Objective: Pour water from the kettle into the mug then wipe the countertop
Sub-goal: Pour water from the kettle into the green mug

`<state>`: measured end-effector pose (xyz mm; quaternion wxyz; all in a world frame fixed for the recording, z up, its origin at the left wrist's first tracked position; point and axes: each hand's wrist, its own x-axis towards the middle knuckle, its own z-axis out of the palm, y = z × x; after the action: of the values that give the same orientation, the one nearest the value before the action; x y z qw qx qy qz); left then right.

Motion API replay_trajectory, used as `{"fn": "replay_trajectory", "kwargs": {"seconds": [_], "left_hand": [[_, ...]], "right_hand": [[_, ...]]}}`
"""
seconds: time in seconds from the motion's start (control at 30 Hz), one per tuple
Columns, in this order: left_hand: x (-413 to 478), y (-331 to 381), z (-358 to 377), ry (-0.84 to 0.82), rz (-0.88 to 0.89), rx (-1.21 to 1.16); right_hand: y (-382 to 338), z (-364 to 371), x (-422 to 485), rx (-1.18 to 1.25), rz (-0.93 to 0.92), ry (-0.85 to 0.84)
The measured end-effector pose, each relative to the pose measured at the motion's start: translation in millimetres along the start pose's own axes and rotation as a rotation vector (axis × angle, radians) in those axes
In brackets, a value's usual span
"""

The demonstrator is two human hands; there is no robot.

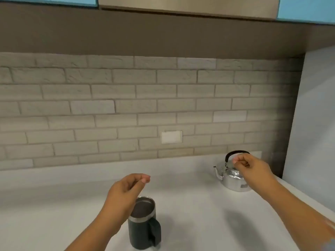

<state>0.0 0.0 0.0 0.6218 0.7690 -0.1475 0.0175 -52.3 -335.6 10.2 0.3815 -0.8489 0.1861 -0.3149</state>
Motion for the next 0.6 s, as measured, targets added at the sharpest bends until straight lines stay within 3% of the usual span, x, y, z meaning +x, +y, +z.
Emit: {"fn": "replay_trajectory", "kwargs": {"seconds": [0.27,0.6], "left_hand": [[-9,-40,14,-0.051,-0.097,-0.035],[4,-40,62,0.015,-0.132,-0.049]], "right_hand": [[41,9,-13,-0.118,0.069,-0.155],[94,-8,63,-0.003,0.117,-0.196]]}}
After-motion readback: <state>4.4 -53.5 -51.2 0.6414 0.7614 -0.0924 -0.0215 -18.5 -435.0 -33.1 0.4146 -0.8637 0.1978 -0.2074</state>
